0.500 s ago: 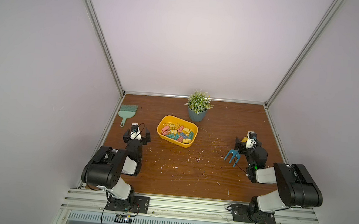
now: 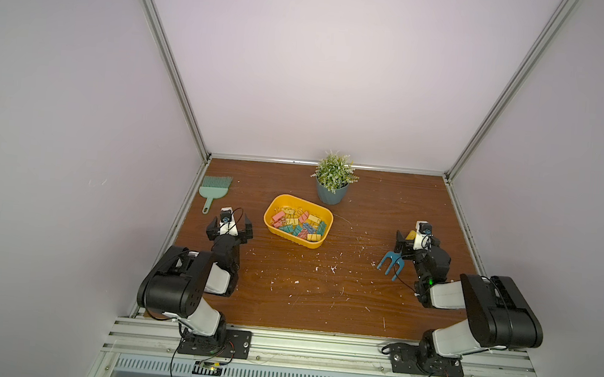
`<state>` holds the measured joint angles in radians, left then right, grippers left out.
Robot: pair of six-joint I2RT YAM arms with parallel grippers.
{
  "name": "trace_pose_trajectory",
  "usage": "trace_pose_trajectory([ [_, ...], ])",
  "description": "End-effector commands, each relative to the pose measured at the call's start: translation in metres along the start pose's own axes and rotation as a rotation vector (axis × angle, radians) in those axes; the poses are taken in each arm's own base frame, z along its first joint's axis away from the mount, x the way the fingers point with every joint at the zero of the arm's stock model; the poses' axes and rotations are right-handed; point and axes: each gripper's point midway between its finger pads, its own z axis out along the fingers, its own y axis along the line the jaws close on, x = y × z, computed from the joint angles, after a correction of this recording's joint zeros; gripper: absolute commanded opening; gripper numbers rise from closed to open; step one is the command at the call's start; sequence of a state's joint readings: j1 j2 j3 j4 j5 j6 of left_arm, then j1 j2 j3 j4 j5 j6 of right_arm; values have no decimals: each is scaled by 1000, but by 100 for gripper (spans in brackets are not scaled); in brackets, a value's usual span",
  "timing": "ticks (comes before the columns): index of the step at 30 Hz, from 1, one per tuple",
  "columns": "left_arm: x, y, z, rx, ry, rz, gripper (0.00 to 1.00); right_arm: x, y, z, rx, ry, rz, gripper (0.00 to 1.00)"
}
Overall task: Take out the binder clips from the storage box
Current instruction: Move the distractor to the center of the board.
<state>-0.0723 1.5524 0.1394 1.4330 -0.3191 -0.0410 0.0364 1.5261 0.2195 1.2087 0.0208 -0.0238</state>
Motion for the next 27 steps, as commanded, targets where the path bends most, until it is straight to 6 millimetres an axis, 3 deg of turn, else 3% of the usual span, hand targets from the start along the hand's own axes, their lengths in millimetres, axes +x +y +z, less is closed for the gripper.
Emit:
trace_pose_trajectory([
  [1,-14,7,-18,-13,-81,-19,100,-27,1,-2,-1,-79,-12,99],
  [6,-26,2,-35,6,-158,-2,100,-50,-11,-4,57,11,72,99],
  [10,-46,28,-53,-154,-210,-57,100,-71,-11,-16,53,57,328,99],
  [13,-60,33,-52,-177,-203,-109,100,-72,19,-24,-119,125,409,99],
  [16,-67,27,-42,-124,-130,-194,100,-58,51,-30,-288,233,471,99],
  [23,-79,10,-38,27,-8,-362,100,22,91,-42,-389,638,528,88],
  [27,-85,-16,-35,166,35,-424,100,36,120,-52,-454,747,499,84],
])
